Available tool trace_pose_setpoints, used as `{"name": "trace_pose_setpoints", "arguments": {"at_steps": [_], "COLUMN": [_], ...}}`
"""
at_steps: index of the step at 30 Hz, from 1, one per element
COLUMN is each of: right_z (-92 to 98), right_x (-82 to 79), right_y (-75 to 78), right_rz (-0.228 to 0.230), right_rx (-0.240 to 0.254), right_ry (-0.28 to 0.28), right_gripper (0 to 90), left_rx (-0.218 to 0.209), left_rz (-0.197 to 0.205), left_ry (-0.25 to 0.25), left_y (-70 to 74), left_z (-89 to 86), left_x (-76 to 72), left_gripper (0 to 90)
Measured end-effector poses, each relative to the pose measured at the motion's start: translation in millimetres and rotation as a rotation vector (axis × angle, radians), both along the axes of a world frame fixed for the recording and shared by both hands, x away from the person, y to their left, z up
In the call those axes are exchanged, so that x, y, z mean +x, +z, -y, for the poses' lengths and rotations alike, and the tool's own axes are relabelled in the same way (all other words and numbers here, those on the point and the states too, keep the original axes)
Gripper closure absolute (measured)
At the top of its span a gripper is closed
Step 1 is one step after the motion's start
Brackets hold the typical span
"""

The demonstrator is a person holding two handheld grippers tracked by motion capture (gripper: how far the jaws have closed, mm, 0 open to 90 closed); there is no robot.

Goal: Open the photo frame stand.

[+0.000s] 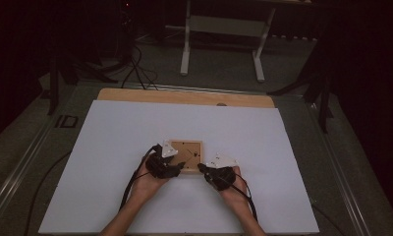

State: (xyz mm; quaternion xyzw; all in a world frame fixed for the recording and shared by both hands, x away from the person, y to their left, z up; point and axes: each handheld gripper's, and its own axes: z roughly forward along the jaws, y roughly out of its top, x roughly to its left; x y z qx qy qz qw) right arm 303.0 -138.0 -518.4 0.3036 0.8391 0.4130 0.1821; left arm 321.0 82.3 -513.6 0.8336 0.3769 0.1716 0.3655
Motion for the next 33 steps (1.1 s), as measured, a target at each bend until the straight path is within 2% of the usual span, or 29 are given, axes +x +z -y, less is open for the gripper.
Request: {"name": "trace_pose_setpoints", "arguments": {"at_steps": [5, 17, 26, 33], "right_z": [0.0, 0.1, 0.1, 0.1], "right_x": [0.0, 0.1, 0.1, 0.2], "right_y": [0.0, 0.1, 0.2, 0.2], "right_rz": [-0.001, -0.003, 0.000, -0.001], "right_rx": [0.001, 0.002, -0.002, -0.001], "right_ry": [0.001, 0.003, 0.004, 0.004], "right_gripper": [90.0, 90.0, 90.0, 90.0], "left_rx": [-0.018, -0.001, 0.047, 0.047], "left_rz": [-0.014, -0.003, 0.022, 0.031], "left_ry": [-0.003, 0.005, -0.003, -0.004], "left_y": [-0.5, 1.5, 16.5, 26.8], "left_z": [-0.9, 1.4, 7.4, 11.0], "left_x": [0.8, -0.5, -0.6, 2.2], "left_gripper": [48.9, 51.0, 51.1, 51.1]}}
